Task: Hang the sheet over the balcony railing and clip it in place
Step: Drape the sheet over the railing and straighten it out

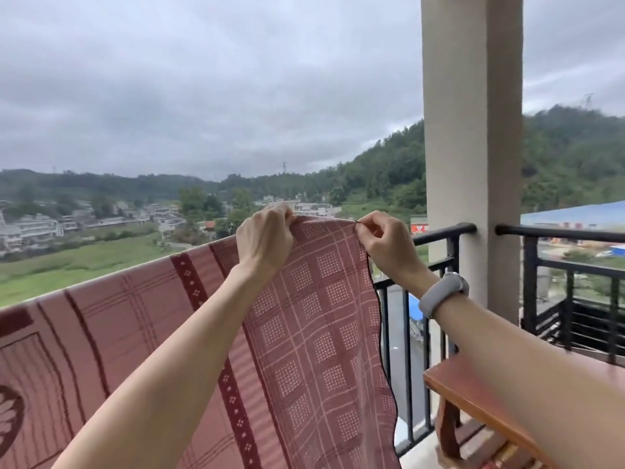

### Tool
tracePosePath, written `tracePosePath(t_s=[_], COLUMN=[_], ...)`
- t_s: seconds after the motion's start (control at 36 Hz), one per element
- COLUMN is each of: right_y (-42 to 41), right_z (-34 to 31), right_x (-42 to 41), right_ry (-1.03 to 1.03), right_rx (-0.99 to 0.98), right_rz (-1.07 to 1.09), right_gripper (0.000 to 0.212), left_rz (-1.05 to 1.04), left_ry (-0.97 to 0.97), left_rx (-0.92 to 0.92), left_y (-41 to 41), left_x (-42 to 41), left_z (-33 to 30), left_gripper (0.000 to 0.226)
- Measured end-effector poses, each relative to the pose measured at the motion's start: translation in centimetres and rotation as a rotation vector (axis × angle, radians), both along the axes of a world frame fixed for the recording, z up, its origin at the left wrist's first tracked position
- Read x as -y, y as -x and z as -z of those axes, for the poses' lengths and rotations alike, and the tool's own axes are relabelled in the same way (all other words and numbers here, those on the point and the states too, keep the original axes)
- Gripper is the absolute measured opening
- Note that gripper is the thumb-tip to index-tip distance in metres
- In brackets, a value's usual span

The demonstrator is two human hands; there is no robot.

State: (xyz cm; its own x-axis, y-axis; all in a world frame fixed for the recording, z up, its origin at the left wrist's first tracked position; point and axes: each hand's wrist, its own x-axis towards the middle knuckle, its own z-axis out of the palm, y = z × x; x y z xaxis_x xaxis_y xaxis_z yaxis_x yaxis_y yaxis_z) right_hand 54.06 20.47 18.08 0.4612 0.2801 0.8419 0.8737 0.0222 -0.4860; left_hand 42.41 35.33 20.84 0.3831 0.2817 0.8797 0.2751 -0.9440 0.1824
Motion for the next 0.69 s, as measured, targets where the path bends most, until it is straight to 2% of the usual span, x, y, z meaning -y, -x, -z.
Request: tracePosePath(t_s=[0.08, 0.17, 0.28, 0.36, 0.53, 0.69], right_y=[-3.6, -6.5, -9.5, -12.0, -15.9, -17.3], right_z=[0.1, 0.9, 2.7, 3.9, 4.5, 4.2], right_x=[0.9, 2.1, 2.4, 1.5, -0.9, -3.6], right_ry=[0.01, 0.097, 0.335, 0.342, 0.292, 0.442], right_rx=[-0.008, 0.025, 0.105, 0.094, 0.044, -0.059], right_rz=[-0.046, -0.196, -0.371, -0.407, -0.55, -0.959], right_gripper=[0.017, 0.026, 0.016, 0.016, 0.013, 0.028], left_rz=[0.012, 0.03, -0.022, -0.074, -0.218, -0.342], left_ry=[0.021, 0.066, 0.098, 0.088, -0.068, -0.008], left_rx=[-0.037, -0.09, -0.127, -0.153, -0.026, 0.038], left_y=[-3.7, -6.7, -8.9, -9.5, -10.2, -10.9], left_x=[0.7, 1.9, 2.9, 3.1, 5.3, 7.0], left_z=[-0.2, 0.3, 3.1, 4.7, 5.9, 8.2], left_gripper=[0.016, 0.017, 0.017, 0.022, 0.015, 0.011])
